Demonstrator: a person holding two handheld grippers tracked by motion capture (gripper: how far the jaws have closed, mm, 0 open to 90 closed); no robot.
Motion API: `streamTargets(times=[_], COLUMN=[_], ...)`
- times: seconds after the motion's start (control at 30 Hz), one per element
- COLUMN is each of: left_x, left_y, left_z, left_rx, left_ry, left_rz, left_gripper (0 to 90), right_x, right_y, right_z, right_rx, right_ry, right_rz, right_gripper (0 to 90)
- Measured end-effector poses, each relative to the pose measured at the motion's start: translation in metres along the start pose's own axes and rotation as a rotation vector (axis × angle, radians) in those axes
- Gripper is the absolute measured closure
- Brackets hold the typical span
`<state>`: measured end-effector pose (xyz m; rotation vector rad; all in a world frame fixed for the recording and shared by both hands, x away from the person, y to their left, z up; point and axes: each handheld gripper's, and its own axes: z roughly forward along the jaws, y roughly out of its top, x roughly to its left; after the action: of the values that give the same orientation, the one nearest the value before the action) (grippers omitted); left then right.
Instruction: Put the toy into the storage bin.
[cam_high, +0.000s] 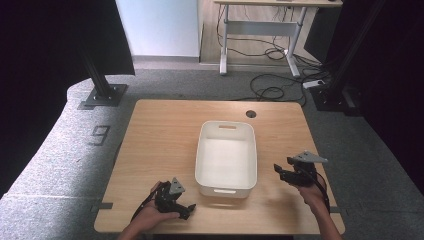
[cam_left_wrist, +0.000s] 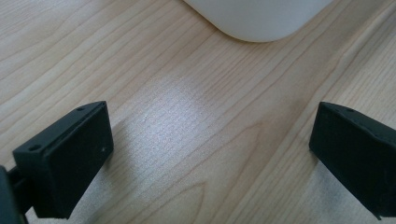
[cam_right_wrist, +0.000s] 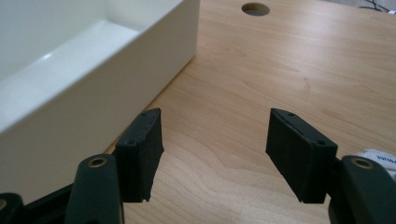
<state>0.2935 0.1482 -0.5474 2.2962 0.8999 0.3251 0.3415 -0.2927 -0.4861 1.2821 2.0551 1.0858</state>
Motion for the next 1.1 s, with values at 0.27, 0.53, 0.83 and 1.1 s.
streamTargets(times=[0.27, 0.53, 0.83, 1.1], left_x=[0.0, 0.0, 0.0, -0.001], left_y=[0.0, 0.0, 0.0, 0.0], left_z=[0.0, 0.0, 0.0, 0.0], left_rx=[-0.001, -0.001, -0.002, -0.002], left_ry=[0.001, 0.001, 0.001, 0.003], left_rz=[-0.002, -0.002, -0.002, -0.003], left_gripper=[0.0, 0.0, 0.0, 0.0], right_x=[-0.011, -0.023, -0.033, -0.04], right_y=[-0.001, -0.003, -0.005, -0.007], right_z=[0.001, -0.001, -0.003, -0.005], right_rx=[0.014, 0.013, 0.02, 0.014], right_ry=[-0.014, -0.041, -0.057, -0.08], right_rz=[0.01, 0.026, 0.041, 0.06], right_gripper=[35.8, 36.5, 37.1, 37.3])
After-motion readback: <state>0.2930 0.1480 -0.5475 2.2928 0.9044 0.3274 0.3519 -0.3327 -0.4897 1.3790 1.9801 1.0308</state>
